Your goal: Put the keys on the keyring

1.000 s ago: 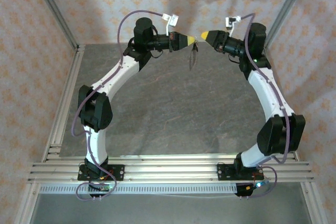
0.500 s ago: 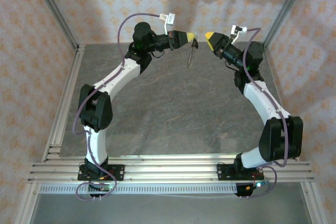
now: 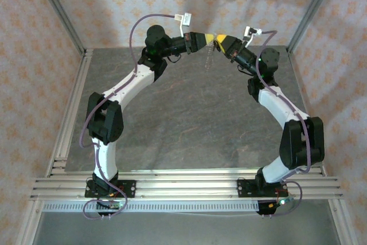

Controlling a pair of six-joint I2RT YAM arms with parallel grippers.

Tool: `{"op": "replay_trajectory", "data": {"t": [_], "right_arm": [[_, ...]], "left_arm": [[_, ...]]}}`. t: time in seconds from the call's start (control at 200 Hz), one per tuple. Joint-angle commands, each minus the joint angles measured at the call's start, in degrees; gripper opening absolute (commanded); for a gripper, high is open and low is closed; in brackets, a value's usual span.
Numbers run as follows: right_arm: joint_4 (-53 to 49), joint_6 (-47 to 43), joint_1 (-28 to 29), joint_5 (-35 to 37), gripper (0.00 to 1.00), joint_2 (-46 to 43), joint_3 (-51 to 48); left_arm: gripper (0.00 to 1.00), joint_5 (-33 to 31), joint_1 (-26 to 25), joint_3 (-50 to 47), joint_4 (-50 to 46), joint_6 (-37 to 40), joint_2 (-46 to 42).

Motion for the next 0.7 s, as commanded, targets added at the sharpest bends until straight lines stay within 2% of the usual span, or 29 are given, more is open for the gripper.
{"op": "replay_trajectory", "data": {"t": [0.0, 0.295, 0.49, 0.696], "right_arm": [[8.7, 2.6, 0.3, -0.9, 0.0, 0.4, -1.1], [10.1, 3.0, 2.1, -1.3, 0.0, -0.2, -3.8], [3.3, -2.2, 5.6, -2.7, 0.0, -1.4, -4.2], [-6.8, -9.2, 5.3, -2.7, 0.0, -5.6, -5.1]], "left_arm": [[0.0, -0.9, -0.5, 0.4, 4.8, -1.0, -3.9], [0.0, -2.3, -0.5, -0.4, 5.2, -0.8, -3.9], [0.0, -2.4, -0.5, -0.9, 5.6, -0.9, -3.9], [0.0, -2.6, -0.5, -1.2, 5.6, -0.8, -3.9]]}}
